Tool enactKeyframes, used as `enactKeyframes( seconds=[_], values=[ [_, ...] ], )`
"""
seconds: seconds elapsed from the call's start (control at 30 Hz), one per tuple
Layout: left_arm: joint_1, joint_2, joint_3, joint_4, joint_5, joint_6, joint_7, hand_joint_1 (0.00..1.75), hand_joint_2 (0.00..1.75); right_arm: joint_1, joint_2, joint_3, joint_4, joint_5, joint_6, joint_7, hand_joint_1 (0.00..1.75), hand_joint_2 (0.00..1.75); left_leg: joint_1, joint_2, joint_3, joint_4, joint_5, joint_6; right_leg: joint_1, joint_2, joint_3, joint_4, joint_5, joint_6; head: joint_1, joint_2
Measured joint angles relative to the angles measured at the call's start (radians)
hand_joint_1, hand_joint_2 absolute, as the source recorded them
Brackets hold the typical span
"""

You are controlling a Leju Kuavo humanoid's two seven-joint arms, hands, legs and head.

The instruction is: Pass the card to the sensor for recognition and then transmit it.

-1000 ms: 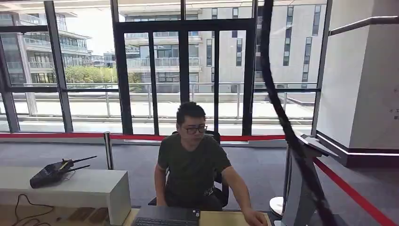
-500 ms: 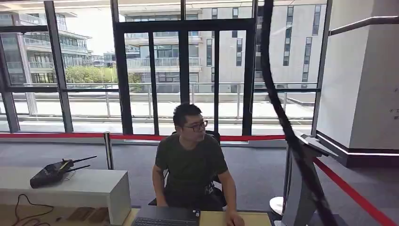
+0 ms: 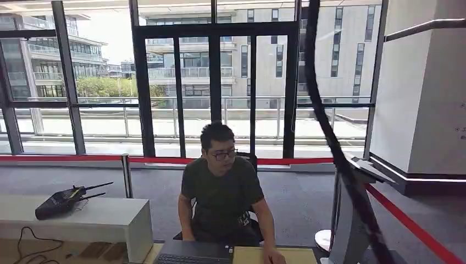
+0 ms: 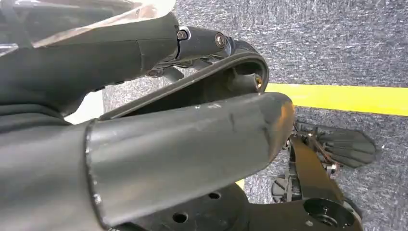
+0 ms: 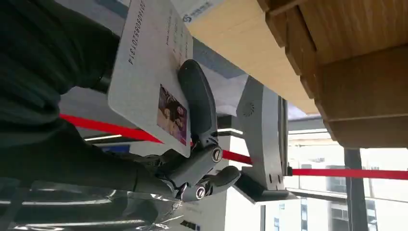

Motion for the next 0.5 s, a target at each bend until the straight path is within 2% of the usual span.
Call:
enactKeyframes(
  seconds=[0.5],
  values=[
    [0.0,0.0,0.0,0.0,0.018,0.034,0.015,0.0,0.0,0.022,-0.012,-0.001,0.066,-0.014,0.039,0.021,1.75,1.75,0.0,0.0,0.0,0.0,0.0,0.0,0.0,0.0,0.0,0.0,0.0,0.0,0.0,0.0]
  ],
)
